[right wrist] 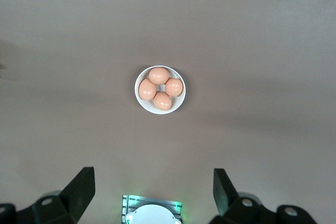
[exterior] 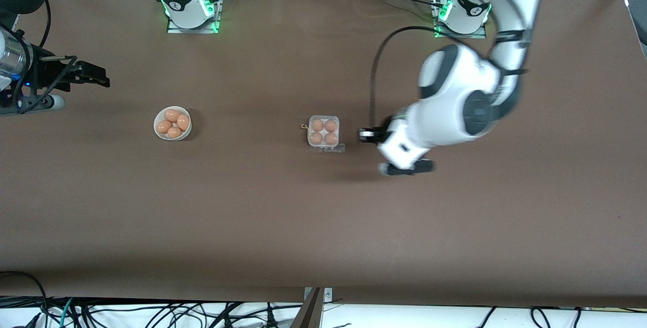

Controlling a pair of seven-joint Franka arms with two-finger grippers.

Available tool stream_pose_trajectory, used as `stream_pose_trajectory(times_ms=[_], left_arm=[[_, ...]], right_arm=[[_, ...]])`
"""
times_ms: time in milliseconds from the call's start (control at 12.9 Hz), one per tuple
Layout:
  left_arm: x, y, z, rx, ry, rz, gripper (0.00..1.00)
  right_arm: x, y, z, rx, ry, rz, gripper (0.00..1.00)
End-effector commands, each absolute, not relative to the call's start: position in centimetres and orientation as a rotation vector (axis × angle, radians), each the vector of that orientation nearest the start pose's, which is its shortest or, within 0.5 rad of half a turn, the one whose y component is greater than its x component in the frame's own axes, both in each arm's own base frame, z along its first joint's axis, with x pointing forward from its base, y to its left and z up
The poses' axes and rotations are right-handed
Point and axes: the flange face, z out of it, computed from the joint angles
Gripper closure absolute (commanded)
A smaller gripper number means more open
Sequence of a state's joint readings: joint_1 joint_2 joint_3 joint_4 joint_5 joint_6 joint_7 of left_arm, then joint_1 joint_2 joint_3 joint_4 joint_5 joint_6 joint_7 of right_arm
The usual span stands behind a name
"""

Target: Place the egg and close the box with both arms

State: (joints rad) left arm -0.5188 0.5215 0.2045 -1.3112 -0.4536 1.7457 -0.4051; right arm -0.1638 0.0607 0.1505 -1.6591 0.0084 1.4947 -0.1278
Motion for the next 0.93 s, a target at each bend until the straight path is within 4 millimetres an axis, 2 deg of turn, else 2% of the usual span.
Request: stream_pose_trajectory(times_ms=[0,77,232,387,464,541,696,773,851], left_arm=[[65.1,-24.6,48.4,-3.139,-0.166,0.124,0.0],[65.6,-23.1,48.7,-3.113,-0.162,0.105,0.0],[67.0,-18.8,49.0,-3.112,-0.156,0.097,0.0],[67.1,-15.9,50.0,-3.107,-0.068,0.117,0.0],[67.5,-13.5,49.9,-3.105,-0.063,0.141,0.0],[67.4,-12.0,50.3,-3.1,-0.055,0.158,0.0],[67.1,-8.7,51.3,-3.01,-0.009,0.169,0.0],[66.4,-7.6,54.0,-2.949,0.031,0.105,0.0],[66.0,-5.3,55.1,-2.926,0.041,0.093,0.0]], right_arm=[[54.9,-1.4,55.6,-3.073,-0.149,0.343,0.0],[54.8,-1.5,55.7,-3.074,-0.145,0.341,0.0],[54.8,-1.5,55.8,-3.074,-0.154,0.338,0.0],[55.0,-1.5,55.8,-3.078,-0.149,0.325,0.0],[55.0,-1.5,55.8,-3.078,-0.145,0.32,0.0],[55.0,-1.3,56.1,-3.077,-0.152,0.322,0.0],[54.9,-1.4,56.3,-3.077,-0.147,0.322,0.0],[55.0,-1.2,56.7,-3.079,-0.155,0.311,0.0],[55.0,-1.1,56.7,-3.082,-0.162,0.309,0.0]])
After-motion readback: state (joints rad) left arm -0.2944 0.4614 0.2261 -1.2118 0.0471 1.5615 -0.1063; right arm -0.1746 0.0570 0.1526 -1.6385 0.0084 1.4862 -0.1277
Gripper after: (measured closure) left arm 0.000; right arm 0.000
